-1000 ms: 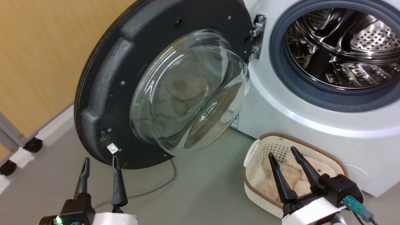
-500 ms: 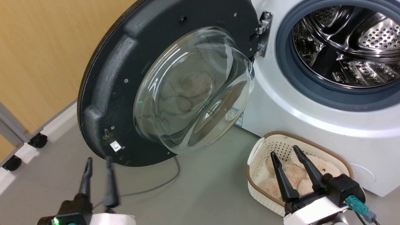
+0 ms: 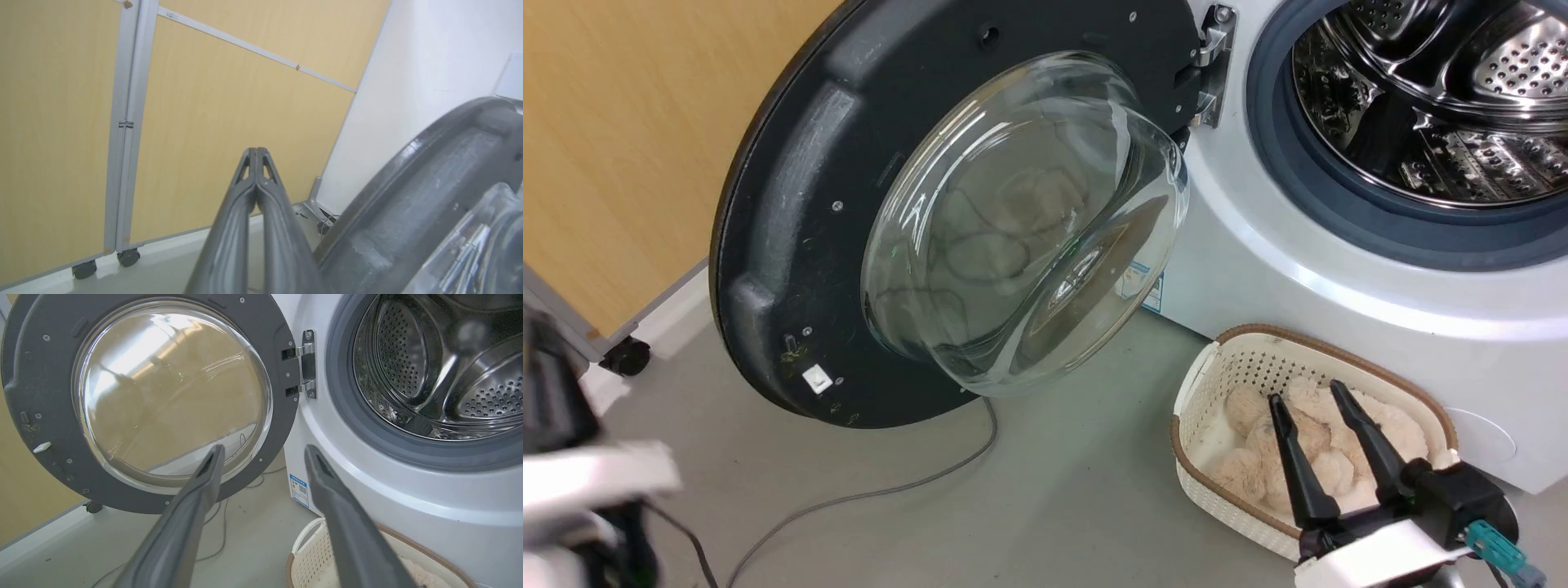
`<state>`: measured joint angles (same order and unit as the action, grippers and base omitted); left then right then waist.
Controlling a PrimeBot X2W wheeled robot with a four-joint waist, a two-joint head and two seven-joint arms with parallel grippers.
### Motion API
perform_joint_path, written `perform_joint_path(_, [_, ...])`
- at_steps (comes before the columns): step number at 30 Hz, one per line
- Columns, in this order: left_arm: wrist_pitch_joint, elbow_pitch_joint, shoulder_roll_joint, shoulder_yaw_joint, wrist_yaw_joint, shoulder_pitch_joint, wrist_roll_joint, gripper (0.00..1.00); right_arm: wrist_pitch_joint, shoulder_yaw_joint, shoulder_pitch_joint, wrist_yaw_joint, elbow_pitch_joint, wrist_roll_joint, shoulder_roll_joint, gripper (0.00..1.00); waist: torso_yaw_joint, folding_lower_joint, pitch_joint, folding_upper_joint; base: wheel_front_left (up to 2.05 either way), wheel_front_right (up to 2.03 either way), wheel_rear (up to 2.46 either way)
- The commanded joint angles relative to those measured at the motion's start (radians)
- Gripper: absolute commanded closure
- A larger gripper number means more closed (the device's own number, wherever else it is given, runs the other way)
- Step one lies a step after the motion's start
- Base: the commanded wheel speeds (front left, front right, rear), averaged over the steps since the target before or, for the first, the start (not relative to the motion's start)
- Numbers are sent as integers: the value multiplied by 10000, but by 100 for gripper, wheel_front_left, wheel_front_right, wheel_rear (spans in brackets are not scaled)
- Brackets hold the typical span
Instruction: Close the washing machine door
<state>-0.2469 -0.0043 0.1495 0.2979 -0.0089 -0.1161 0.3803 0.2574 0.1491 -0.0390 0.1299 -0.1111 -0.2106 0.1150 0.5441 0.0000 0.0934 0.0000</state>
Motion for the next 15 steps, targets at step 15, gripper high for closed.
perform_joint_path(15, [5413,4593,628,2448,-129,-4234,7156,100,30,-402,319,8,538,262,61,0,-298,0,476,0,0,0,0])
